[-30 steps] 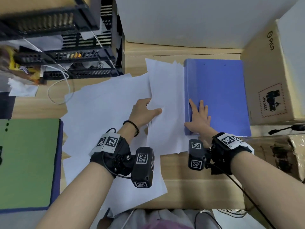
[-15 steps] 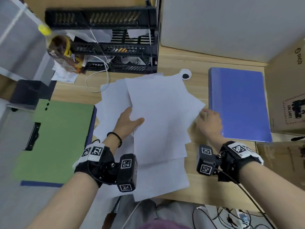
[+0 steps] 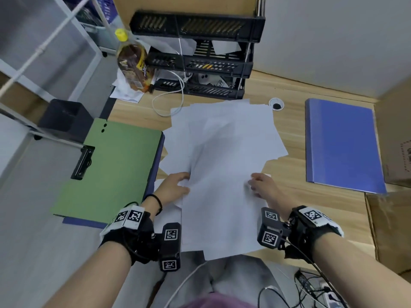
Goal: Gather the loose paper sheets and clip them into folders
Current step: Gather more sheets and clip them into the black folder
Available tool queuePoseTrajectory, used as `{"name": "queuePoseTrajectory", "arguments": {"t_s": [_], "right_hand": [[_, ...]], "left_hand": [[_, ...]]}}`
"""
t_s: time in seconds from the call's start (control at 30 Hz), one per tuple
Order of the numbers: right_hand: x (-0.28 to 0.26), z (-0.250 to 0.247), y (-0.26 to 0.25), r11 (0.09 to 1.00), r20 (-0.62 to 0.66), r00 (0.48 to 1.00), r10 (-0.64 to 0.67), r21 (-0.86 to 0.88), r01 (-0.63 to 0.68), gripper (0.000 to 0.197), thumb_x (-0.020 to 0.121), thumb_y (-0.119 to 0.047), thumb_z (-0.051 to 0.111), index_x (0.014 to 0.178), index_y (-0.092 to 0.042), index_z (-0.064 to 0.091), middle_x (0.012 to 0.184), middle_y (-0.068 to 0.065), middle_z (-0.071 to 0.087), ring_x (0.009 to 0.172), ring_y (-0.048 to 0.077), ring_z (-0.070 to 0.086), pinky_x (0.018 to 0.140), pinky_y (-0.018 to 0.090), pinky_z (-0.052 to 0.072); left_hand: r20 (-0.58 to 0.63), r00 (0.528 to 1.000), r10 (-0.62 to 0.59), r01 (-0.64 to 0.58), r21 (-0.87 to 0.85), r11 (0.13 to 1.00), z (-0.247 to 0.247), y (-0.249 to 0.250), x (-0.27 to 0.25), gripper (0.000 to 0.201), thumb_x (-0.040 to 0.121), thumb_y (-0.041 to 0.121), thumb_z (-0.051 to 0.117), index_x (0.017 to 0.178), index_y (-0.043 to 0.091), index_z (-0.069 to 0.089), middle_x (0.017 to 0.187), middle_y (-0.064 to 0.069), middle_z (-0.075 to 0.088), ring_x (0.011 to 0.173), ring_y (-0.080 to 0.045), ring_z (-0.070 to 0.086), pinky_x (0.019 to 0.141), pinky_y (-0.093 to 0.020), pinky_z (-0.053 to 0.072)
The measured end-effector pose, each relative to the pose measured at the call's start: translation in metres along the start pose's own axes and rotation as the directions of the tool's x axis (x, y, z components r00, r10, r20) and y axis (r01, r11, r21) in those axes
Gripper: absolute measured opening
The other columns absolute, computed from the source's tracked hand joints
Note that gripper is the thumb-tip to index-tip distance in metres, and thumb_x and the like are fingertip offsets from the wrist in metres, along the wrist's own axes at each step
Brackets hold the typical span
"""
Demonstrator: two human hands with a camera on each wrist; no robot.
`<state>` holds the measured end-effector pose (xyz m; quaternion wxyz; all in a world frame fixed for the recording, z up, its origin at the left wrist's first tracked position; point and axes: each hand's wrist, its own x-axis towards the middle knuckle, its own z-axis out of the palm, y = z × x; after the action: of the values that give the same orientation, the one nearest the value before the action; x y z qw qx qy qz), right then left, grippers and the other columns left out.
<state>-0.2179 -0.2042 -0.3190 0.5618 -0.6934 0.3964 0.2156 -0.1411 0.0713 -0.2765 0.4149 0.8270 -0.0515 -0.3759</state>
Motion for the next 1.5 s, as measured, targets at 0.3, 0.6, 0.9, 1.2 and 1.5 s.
{"name": "queuePoseTrajectory", "arguments": {"t_s": [0.3,0.6,0.9,1.2,1.5], "right_hand": [[-0.028,0.008,0.012,0.998,-0.066,0.998,0.004,0.067,0.000,0.079,0.086,-0.031,0.071,0.148,-0.010,0.027,0.148,0.005,0.037,0.133,0.022,0.041,0.097,0.034,0.038],[-0.056,-0.014,0.004,0.976,-0.007,1.000,-0.002,0.219,0.004,0.034,0.088,-0.026,0.068,0.119,-0.018,0.057,0.117,0.003,0.068,0.097,0.017,0.066,0.073,0.027,0.048],[-0.080,-0.033,0.030,0.947,-0.283,0.954,0.103,0.320,-0.008,0.029,0.095,-0.001,0.045,0.121,0.004,0.057,0.089,0.005,0.061,0.067,0.013,0.055,0.047,0.022,0.045],[-0.086,-0.053,0.039,0.907,-0.276,0.945,0.173,0.420,-0.044,0.035,0.101,-0.010,0.044,0.132,0.003,0.050,0.128,0.012,0.058,0.109,0.028,0.056,0.071,0.023,0.042],[-0.060,-0.056,0.047,0.879,-0.094,0.976,0.195,0.458,-0.132,0.031,0.100,-0.015,0.049,0.127,-0.001,0.056,0.100,0.007,0.069,0.083,0.023,0.068,0.060,0.029,0.052]], "left_hand": [[-0.005,0.971,0.239,-0.237,0.116,0.964,0.007,0.015,0.007,0.023,0.091,0.012,0.061,0.113,0.006,0.061,0.121,0.005,0.044,0.112,-0.007,0.041,0.091,-0.017,0.035],[0.050,0.995,0.086,-0.084,-0.057,0.995,0.009,0.026,0.013,0.027,0.093,0.011,0.054,0.119,0.016,0.060,0.115,0.006,0.061,0.107,-0.014,0.057,0.083,-0.020,0.043],[0.052,0.997,-0.062,0.057,0.088,0.994,0.018,0.012,0.031,0.057,0.088,0.009,0.057,0.139,0.022,0.036,0.123,-0.003,0.050,0.112,-0.020,0.048,0.089,-0.028,0.038],[0.301,0.949,-0.087,0.049,0.131,0.990,0.037,0.029,0.026,0.029,0.088,0.010,0.064,0.116,0.014,0.055,0.112,-0.001,0.061,0.086,-0.010,0.061,0.061,-0.014,0.050],[0.240,0.967,-0.083,0.096,-0.045,0.994,0.059,0.054,0.035,0.035,0.092,0.028,0.061,0.126,0.019,0.055,0.118,0.002,0.062,0.099,-0.013,0.058,0.069,-0.016,0.045]]}}
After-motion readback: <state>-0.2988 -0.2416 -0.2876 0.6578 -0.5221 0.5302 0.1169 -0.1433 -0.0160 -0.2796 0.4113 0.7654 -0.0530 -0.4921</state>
